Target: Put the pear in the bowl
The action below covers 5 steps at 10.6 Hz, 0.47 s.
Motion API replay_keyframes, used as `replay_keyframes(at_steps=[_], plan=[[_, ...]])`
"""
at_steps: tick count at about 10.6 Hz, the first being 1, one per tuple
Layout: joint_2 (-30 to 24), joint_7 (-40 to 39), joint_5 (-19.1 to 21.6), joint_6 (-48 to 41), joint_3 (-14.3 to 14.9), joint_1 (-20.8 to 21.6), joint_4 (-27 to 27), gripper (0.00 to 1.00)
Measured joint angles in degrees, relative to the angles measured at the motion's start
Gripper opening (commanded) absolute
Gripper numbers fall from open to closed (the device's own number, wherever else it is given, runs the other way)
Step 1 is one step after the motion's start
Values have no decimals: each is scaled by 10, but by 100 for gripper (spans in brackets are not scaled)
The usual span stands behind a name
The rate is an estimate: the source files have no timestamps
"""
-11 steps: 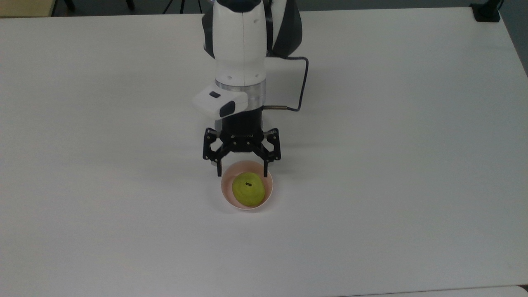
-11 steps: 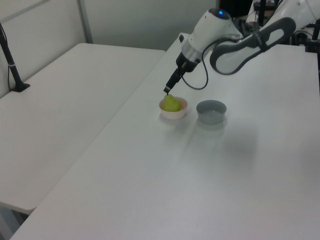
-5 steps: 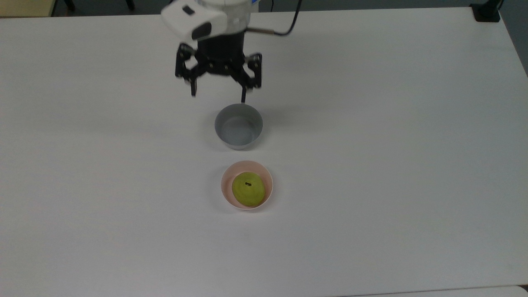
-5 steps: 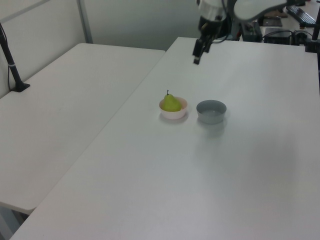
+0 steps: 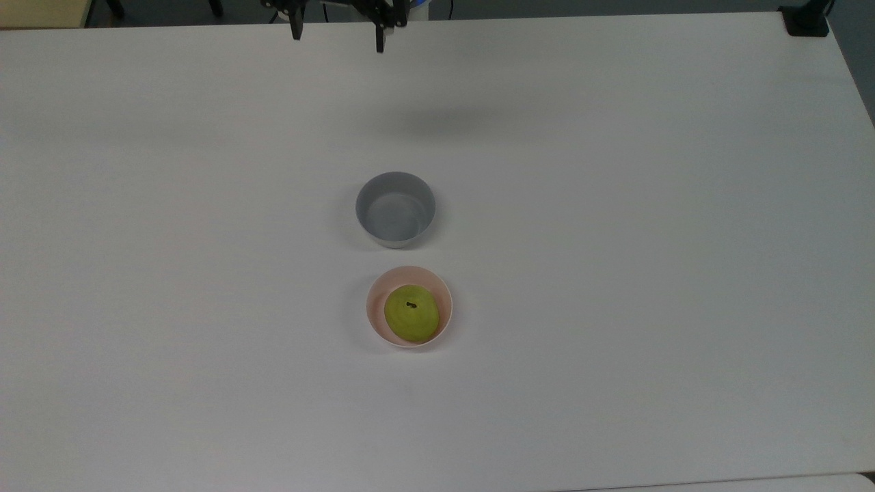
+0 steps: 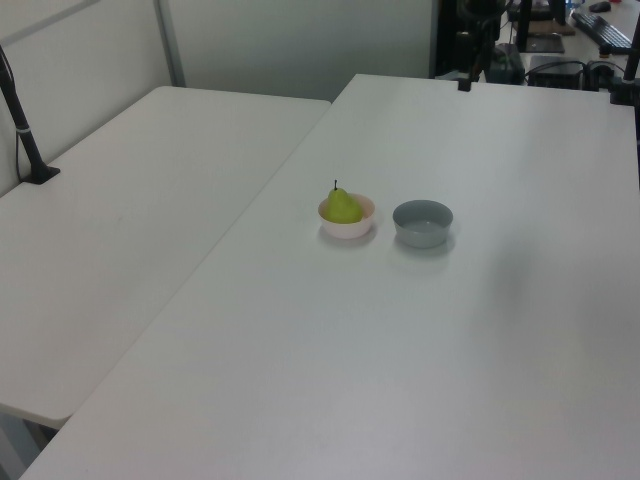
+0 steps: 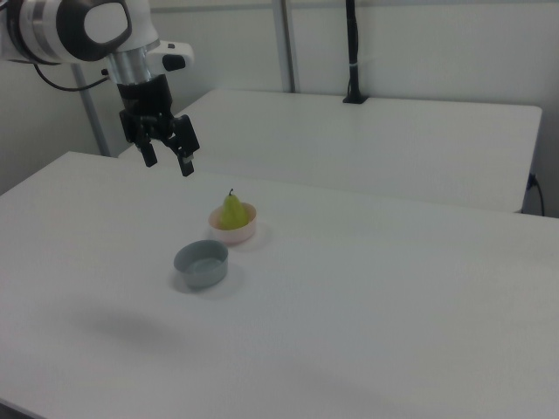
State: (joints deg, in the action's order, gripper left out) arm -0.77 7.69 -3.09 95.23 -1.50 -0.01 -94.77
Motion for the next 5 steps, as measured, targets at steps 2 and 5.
replay_keyframes(at_steps=[2, 5], plan=[[-15, -60, 37, -5, 12, -16, -11, 100], [-15, -89, 46, 13, 32, -20, -15, 100]])
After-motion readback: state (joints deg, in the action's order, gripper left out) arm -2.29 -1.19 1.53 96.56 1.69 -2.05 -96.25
